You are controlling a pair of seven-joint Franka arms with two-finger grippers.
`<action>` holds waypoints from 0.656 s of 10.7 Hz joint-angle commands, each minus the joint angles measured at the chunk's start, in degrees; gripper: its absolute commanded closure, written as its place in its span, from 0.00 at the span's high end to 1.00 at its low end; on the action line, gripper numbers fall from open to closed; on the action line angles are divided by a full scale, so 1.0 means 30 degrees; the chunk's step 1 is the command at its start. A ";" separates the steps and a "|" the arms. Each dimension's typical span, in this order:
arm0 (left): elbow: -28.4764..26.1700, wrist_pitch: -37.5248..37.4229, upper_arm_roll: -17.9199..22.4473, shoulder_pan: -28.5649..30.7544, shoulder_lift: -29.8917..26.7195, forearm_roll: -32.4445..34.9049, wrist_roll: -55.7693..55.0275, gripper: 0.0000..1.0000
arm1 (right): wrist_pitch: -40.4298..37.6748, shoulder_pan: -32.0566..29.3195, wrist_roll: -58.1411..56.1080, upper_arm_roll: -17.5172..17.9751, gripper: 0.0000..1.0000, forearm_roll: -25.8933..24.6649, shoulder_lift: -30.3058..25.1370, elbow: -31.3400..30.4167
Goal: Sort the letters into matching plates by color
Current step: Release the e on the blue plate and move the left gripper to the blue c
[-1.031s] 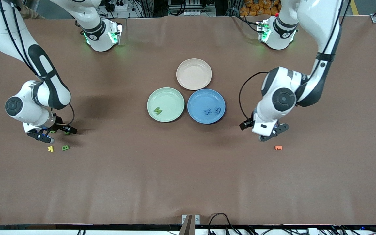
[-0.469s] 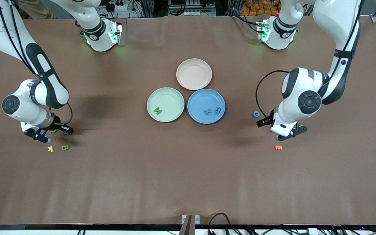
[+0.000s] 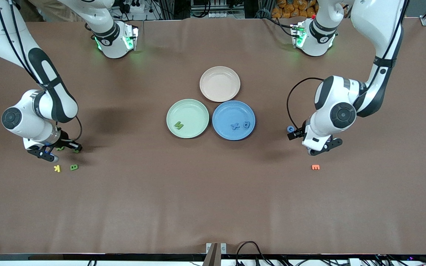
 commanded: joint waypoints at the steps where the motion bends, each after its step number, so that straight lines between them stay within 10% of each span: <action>1: -0.0814 0.0084 -0.0070 -0.0404 -0.0537 -0.0153 -0.3667 1.00 | 0.0120 -0.0337 0.0044 0.0441 0.22 0.0220 -0.0552 -0.0441; 7: -0.6205 0.5562 0.0017 -0.0141 -0.3231 -0.2907 -0.4961 1.00 | -0.0260 0.2028 0.0395 0.0822 0.22 0.0220 -0.1400 -0.0499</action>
